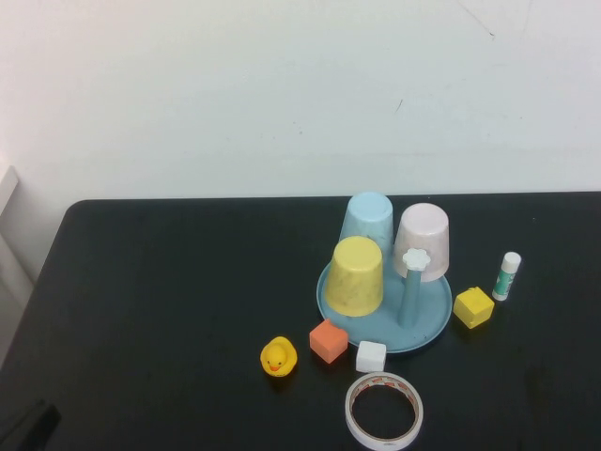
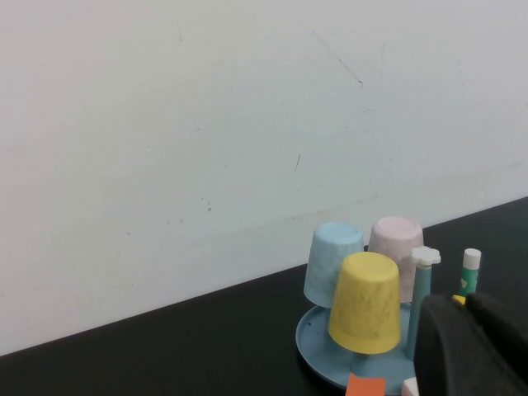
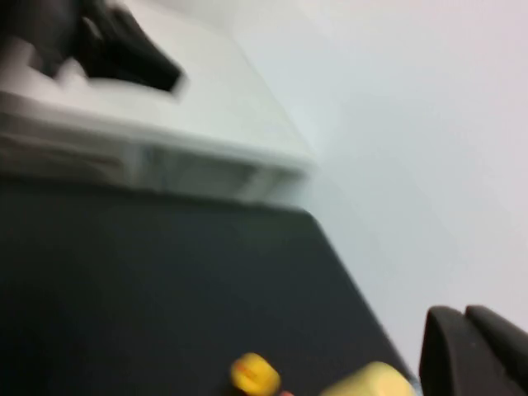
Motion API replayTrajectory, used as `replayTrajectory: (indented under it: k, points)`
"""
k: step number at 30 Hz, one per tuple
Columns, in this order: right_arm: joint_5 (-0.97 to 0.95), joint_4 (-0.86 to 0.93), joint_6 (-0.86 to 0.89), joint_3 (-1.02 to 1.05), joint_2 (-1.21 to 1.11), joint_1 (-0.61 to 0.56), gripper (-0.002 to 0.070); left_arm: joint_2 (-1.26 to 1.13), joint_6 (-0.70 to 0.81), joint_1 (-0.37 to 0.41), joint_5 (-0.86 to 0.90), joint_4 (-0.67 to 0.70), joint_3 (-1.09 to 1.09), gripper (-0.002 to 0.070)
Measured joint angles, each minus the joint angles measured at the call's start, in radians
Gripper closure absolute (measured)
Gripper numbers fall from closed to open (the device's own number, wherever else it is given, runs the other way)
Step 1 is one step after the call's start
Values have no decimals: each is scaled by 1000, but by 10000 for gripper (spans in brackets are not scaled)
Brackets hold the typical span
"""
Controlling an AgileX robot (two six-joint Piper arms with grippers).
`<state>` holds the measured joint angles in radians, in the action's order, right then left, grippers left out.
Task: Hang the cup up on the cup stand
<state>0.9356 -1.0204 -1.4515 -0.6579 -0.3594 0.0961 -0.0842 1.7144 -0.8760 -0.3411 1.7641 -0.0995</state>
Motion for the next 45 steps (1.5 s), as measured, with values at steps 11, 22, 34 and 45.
replayTrajectory:
  k: [11,22,34,45]
  points:
    - [-625,29,11,262,172,0,676,0,2,0,0,0,0,675]
    - [-717,878,1063,533,310,-11,676,0,2,0,-2,0,0,675]
    - [-697,1136,1335,686,371,-128,676,0,2,0,-3,0,0,675]
    - [-614,1136,1389,682,371,-69,676,0,2,0,-3,-2,0,675]
